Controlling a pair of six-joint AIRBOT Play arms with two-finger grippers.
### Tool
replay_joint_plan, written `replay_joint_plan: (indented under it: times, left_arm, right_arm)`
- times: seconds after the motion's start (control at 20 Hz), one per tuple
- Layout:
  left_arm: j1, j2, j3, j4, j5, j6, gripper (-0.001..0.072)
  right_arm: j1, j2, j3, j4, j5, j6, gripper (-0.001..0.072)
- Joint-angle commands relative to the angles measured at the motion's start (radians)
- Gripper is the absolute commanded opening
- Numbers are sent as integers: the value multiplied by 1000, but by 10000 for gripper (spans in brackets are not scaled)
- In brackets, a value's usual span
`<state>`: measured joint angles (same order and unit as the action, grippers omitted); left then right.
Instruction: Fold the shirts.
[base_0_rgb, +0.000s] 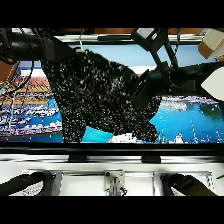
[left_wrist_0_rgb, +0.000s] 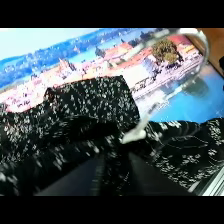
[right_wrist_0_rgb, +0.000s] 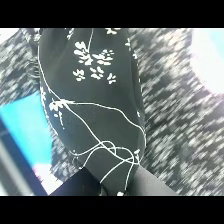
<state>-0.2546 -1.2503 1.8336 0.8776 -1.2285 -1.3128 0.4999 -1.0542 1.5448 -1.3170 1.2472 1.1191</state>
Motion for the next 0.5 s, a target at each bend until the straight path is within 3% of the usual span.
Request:
replay_joint_plan:
  times: [0.0,0.25,0.45]
  left_arm:
    - [-12,14,33,-19,104,63,351]
    - [-13,45,186,-48,393,205,354]
    - [-12,82,204,-47,517,265,351]
  right_arm:
    - [1,19,2,-31,-169,25,52]
    - [1,32,2,-48,-294,87,51]
    - [1,34,54,-177,-315,293,52]
